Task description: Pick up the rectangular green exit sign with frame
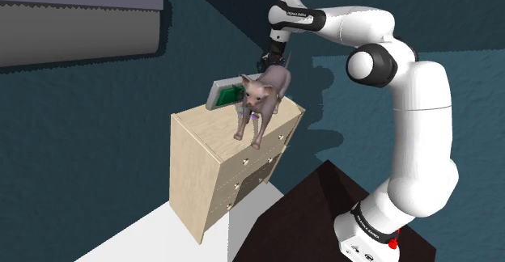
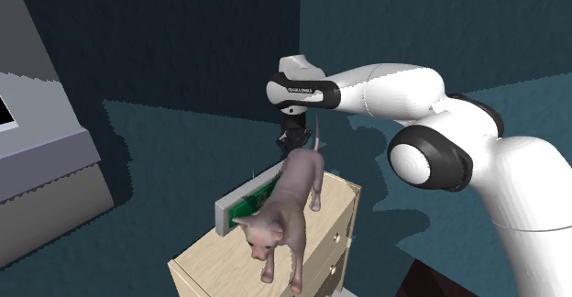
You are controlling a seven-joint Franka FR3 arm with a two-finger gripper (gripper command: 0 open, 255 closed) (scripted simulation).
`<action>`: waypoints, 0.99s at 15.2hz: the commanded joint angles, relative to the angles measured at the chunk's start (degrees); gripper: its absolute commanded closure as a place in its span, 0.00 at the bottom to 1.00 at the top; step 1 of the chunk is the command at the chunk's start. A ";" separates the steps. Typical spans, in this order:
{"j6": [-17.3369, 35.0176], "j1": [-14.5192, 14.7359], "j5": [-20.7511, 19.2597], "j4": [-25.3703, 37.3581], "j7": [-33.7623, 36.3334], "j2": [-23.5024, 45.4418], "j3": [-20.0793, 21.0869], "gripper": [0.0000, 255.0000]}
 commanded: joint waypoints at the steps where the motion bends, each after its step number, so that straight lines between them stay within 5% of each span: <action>1: 0.01 -0.01 0.00 0.01 0.00 0.02 0.00 1.00; 6: 0.24 0.05 -0.03 -0.55 0.00 -0.31 -0.02 1.00; 15: -7.16 -0.46 -0.03 7.56 0.23 0.37 -0.03 1.00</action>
